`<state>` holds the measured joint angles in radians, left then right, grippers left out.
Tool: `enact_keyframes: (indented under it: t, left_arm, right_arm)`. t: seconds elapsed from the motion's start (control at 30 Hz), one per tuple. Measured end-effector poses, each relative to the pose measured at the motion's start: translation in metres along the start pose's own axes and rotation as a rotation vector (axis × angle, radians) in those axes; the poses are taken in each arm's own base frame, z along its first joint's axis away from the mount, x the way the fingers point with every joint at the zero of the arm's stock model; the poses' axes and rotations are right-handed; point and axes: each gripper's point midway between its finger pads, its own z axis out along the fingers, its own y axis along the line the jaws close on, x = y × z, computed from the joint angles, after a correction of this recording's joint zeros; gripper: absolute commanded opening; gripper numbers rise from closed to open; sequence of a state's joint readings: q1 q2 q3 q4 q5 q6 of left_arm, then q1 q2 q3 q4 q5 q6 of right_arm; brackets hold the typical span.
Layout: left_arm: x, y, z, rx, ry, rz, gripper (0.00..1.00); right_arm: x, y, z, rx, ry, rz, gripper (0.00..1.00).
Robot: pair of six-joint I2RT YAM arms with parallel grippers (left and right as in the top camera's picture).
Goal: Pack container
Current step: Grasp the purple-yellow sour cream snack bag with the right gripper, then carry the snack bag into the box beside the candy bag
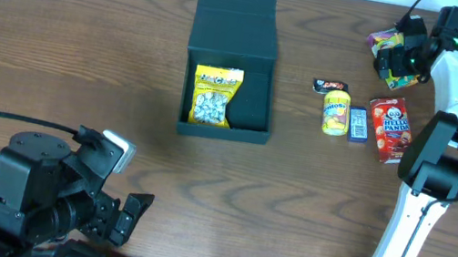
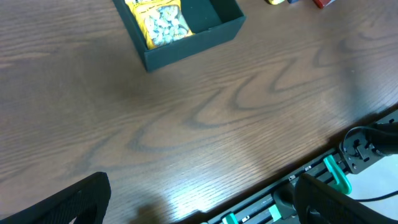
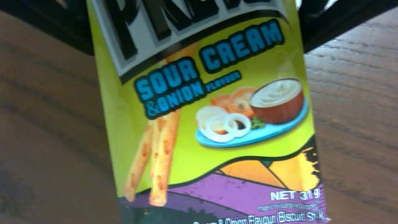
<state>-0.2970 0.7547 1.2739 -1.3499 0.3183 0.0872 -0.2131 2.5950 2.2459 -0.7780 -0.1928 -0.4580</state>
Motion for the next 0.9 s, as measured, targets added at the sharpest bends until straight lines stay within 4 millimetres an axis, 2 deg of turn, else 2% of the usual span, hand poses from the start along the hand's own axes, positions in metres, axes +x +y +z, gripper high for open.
enact_keyframes:
  t: [0.07, 0.13, 0.23, 0.4, 0.57, 0.63, 0.73, 0.9]
  left_arm:
    - [0.0, 0.0, 0.0, 0.0, 0.0, 0.0, 0.95]
    - [0.0, 0.0, 0.0, 0.0, 0.0, 0.0, 0.95]
    - [0.0, 0.0, 0.0, 0.0, 0.0, 0.0, 0.95]
    - [0.0, 0.0, 0.0, 0.0, 0.0, 0.0, 0.95]
    - [0.0, 0.0, 0.0, 0.0, 0.0, 0.0, 0.95]
    - [0.0, 0.0, 0.0, 0.0, 0.0, 0.0, 0.95]
    - [0.0, 0.0, 0.0, 0.0, 0.0, 0.0, 0.95]
    - [0.0, 0.0, 0.0, 0.0, 0.0, 0.0, 0.95]
  right_arm:
    - [0.001, 0.001, 0.0, -0.003, 0.005, 0.004, 0.85]
    - [0.002, 0.002, 0.0, -0.007, 0.007, 0.008, 0.67]
    - [-0.001, 0.002, -0.002, -0.007, 0.002, 0.037, 0.54]
    - [-0.007, 0.004, -0.006, -0.003, -0.004, 0.095, 0.52]
    - [-0.01, 0.025, -0.01, -0.055, 0.018, 0.142, 0.52]
    - [-0.019, 0.035, -0.017, -0.085, 0.008, 0.151, 0.52]
    - [-0.045, 0.052, -0.035, -0.134, -0.043, 0.148, 0.52]
    - [-0.076, 0.095, -0.074, -0.215, -0.079, 0.14, 0.53]
